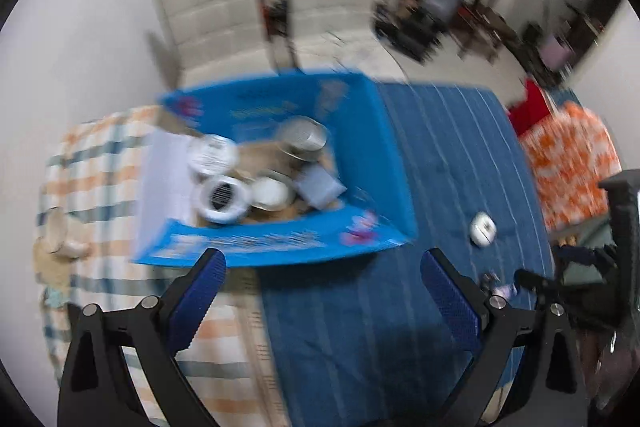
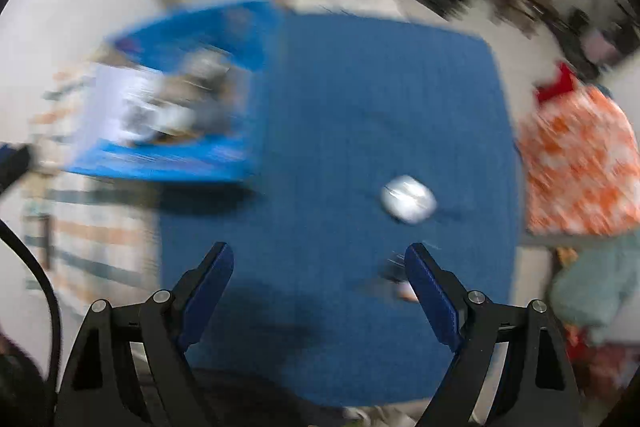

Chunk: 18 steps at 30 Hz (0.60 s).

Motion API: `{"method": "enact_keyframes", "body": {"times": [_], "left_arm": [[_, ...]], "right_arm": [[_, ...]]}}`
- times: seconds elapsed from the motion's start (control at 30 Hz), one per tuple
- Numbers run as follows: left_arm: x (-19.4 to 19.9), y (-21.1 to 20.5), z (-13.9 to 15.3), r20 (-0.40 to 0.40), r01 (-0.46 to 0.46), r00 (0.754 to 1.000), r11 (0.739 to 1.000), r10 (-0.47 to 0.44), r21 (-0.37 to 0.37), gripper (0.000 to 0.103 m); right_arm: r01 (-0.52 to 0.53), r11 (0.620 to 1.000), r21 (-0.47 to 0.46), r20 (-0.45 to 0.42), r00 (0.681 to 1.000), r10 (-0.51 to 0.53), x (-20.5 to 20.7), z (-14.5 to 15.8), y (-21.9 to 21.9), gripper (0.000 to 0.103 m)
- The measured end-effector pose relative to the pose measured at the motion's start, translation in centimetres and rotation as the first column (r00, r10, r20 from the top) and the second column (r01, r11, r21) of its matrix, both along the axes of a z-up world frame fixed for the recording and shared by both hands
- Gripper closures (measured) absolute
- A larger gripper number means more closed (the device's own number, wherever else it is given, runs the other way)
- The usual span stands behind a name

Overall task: Organize rigid objects
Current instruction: 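Grasp the key bunch with the left tool while the right tool grasps the printed lighter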

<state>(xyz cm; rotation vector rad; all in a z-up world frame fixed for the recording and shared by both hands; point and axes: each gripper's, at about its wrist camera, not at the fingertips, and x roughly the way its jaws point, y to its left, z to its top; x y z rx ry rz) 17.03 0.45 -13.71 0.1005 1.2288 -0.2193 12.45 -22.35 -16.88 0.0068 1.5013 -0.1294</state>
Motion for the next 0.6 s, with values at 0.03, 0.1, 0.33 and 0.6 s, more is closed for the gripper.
{"method": "enact_keyframes", "body": {"times": [0.03, 0.1, 0.33, 0.6], "left_arm": [[-0.1, -2.2, -1.7, -0.030, 0.037, 0.999, 0.999, -0.037, -0.010, 0.003], [-0.4, -5.8, -4.4, -0.061, 0.085, 0.994, 0.996, -0.085, -0.009, 0.003], [-1.2, -15.1, -12.2, -0.175, 0.188, 0.968, 0.981, -0.178, 0.040, 0.003], [-2.0, -19.0, -15.9, -0.248, 0.232, 0.948, 0.968, -0.202, 0.097, 0.003]], "right_arm": [[0.038, 0.999, -0.016, -0.025, 0.999, -0.038, -0.5, -1.5, -2.4, 0.013], [0.132, 0.991, -0.026, -0.102, 0.986, -0.134, -1.5, -4.9, -7.0, 0.013], [0.694, 0.682, 0.229, -0.329, 0.715, -0.617, -6.5, -15.5, -17.9, 0.018], [0.681, 0.715, 0.158, -0.298, 0.724, -0.623, -5.4, -17.7, -16.4, 0.057]]}}
